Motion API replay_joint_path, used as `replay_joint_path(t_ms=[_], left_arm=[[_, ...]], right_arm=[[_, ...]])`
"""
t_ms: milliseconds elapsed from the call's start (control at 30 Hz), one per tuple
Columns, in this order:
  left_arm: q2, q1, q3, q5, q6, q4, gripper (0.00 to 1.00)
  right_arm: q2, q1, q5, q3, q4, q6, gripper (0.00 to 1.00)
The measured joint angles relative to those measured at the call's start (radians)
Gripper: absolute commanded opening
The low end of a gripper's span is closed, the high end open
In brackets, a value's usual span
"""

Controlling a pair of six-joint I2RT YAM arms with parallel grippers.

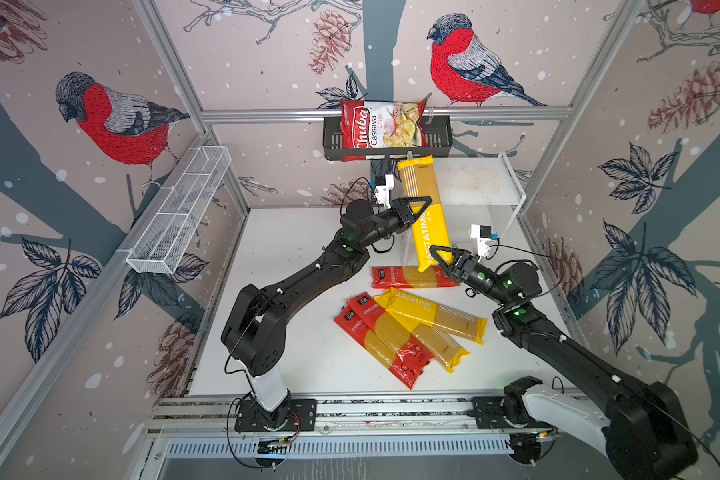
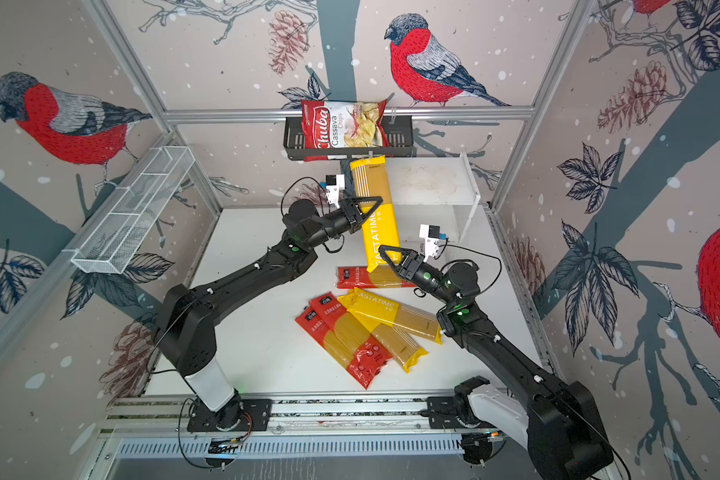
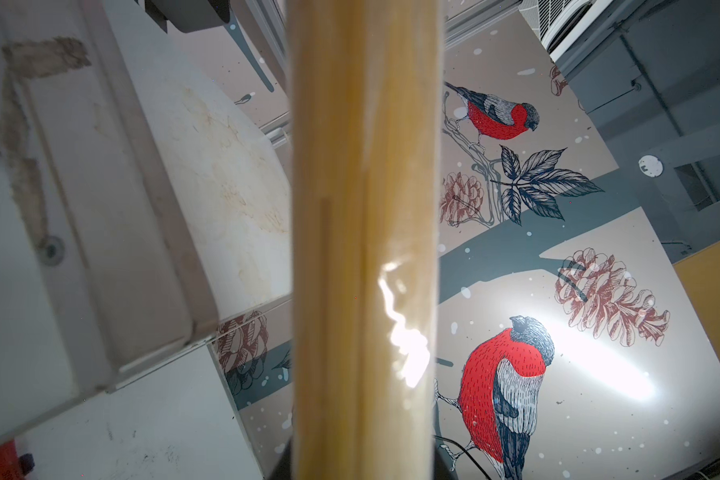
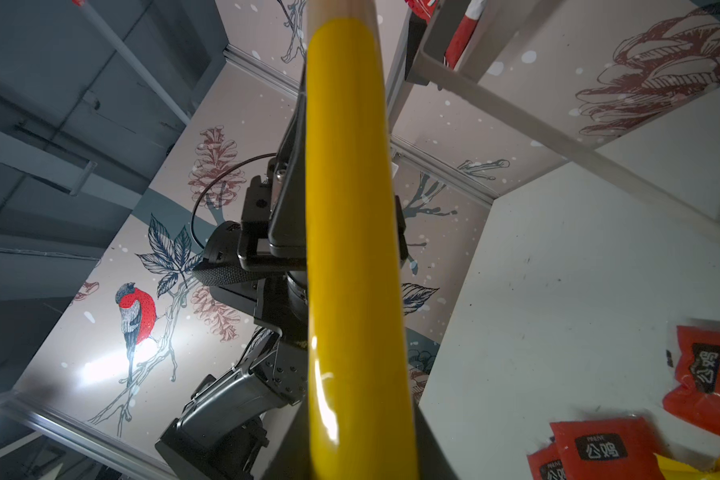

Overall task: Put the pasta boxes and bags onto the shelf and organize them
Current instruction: 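Carry the upright pack toward the white shelf with both grippers, then stand the pack on the shelf with the right gripper while the left withdraws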

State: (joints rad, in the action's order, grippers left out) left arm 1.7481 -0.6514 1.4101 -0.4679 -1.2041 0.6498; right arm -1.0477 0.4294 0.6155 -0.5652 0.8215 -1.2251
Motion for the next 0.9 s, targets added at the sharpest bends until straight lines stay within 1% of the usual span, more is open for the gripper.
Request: replay_joint_path(t_ms=[33, 100, 133, 167, 267, 333, 400, 467, 533, 700, 800, 900], left_arm=[[0.005, 0.000, 0.011, 0.002, -0.002, -0.009, 0.28], [0.016, 0.001, 0.037, 0.004, 0.007, -0.016, 0.49], [0.017, 0.002, 0.045, 0.005, 0.015, -0.019, 0.56], [0.017, 0.007, 0.051, 0.003, 0.024, -0.019, 0.61], [-0.007, 0.036, 0.035, 0.010, 0.044, -0.033, 0.68], [-0.044, 0.065, -0.018, 0.027, 0.052, -0.040, 0.68], [-0.105, 0.098, -0.108, 0.050, 0.054, -0.051, 0.68], [-0.161, 0.116, -0.180, 0.082, 0.065, -0.073, 0.69], [-0.221, 0.120, -0.230, 0.106, 0.098, -0.114, 0.69], [-0.347, 0.120, -0.343, 0.188, 0.192, -0.182, 0.69], [-0.372, 0.110, -0.409, 0.233, 0.212, -0.213, 0.69], [-0.375, 0.091, -0.446, 0.240, 0.215, -0.241, 0.69]], right_arm=[[0.000, -0.006, 0.002, -0.005, -0.001, -0.006, 0.17], [0.000, -0.028, 0.017, -0.024, -0.010, -0.011, 0.12], [0.000, -0.038, 0.022, -0.039, -0.020, -0.018, 0.10], [-0.005, -0.049, 0.019, -0.062, -0.041, -0.030, 0.09], [-0.036, -0.098, -0.004, -0.141, -0.114, -0.031, 0.06], [-0.060, -0.126, -0.022, -0.194, -0.166, -0.033, 0.04], [-0.103, -0.140, -0.051, -0.288, -0.259, -0.029, 0.03], [-0.142, -0.151, -0.052, -0.374, -0.343, -0.022, 0.02], [-0.177, -0.154, -0.045, -0.430, -0.390, -0.021, 0.03], [-0.216, -0.138, -0.008, -0.444, -0.471, -0.062, 0.03], [-0.246, -0.135, 0.000, -0.452, -0.462, -0.082, 0.03], [-0.274, -0.136, 0.001, -0.462, -0.433, -0.108, 0.05]])
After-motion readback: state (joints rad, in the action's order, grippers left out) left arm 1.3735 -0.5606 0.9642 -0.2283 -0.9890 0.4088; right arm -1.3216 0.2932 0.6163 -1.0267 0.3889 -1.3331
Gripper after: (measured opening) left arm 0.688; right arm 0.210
